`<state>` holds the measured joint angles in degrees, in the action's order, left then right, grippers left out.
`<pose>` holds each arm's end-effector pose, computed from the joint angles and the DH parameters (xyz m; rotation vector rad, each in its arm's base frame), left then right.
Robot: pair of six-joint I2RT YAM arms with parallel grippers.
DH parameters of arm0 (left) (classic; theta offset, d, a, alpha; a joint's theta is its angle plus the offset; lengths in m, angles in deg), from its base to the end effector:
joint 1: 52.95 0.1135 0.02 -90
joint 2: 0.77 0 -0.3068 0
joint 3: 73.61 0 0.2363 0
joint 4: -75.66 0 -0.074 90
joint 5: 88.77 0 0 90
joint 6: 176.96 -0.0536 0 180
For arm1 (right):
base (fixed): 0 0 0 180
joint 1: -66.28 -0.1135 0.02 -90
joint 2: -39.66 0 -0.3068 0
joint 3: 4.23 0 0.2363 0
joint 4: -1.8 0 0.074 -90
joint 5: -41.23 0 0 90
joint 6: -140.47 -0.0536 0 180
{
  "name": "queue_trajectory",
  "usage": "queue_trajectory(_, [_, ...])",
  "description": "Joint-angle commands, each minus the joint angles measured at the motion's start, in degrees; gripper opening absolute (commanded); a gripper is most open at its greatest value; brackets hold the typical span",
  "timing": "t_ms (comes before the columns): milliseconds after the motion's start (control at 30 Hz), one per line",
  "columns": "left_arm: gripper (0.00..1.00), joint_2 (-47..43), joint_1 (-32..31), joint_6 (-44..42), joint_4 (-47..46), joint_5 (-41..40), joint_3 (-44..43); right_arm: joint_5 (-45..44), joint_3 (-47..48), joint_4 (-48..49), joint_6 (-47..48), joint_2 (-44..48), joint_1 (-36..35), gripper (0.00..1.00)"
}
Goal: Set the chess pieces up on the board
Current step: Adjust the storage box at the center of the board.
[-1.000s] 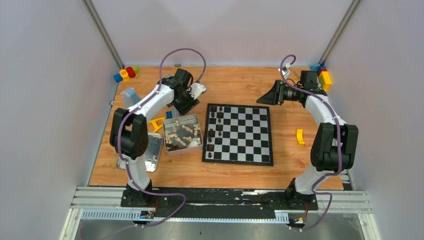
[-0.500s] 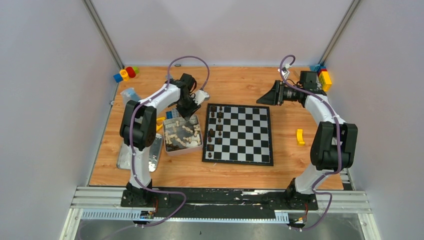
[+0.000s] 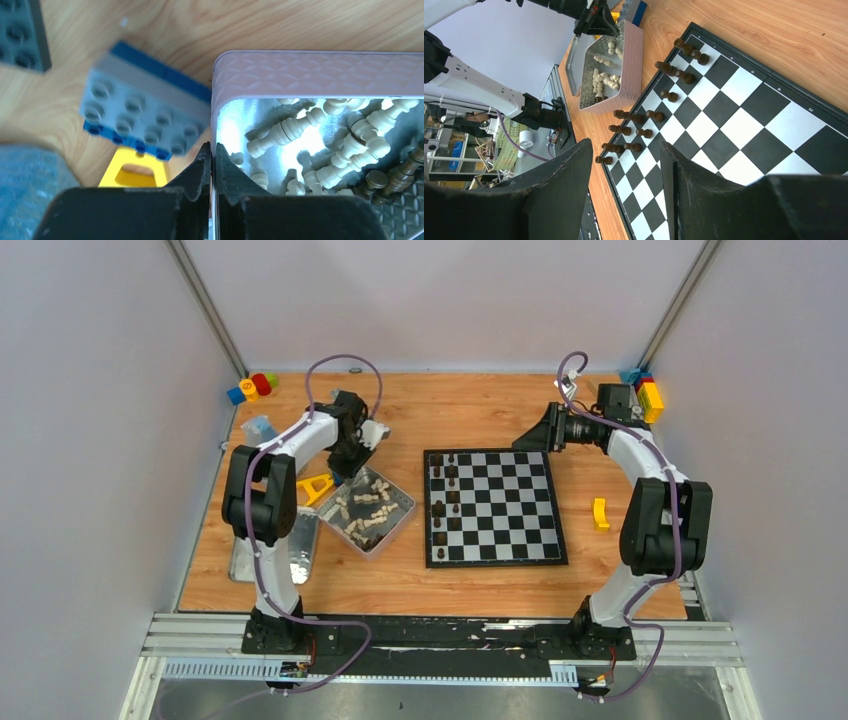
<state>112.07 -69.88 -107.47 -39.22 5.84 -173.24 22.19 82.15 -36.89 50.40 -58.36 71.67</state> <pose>0.3765 -0.1191 0.2175 0.9530 2.7746 -0.1087 0.3558 0.0173 0.2992 -0.4251 2.0546 1.4128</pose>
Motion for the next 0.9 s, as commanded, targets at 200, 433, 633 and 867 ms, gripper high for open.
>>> queue_trajectory(200, [0.28,-10.30,6.11,3.17,2.85,2.20,8.79,0.72,1.33,0.62,1.02,-1.42,0.04,0.53])
queue_trajectory(433, [0.46,-15.57,6.03,-3.96,0.75,7.62,7.16,0.75,1.71,0.27,1.12,-2.02,-0.54,0.53])
queue_trajectory(633, [0.60,-12.93,2.82,-14.23,1.76,10.93,1.76,0.67,1.45,0.09,1.54,-1.82,-0.65,0.53])
queue_trajectory(867, [0.65,-8.60,-0.62,-26.35,2.21,10.43,-1.72,0.93,1.27,-0.25,1.82,-1.77,-0.72,0.53])
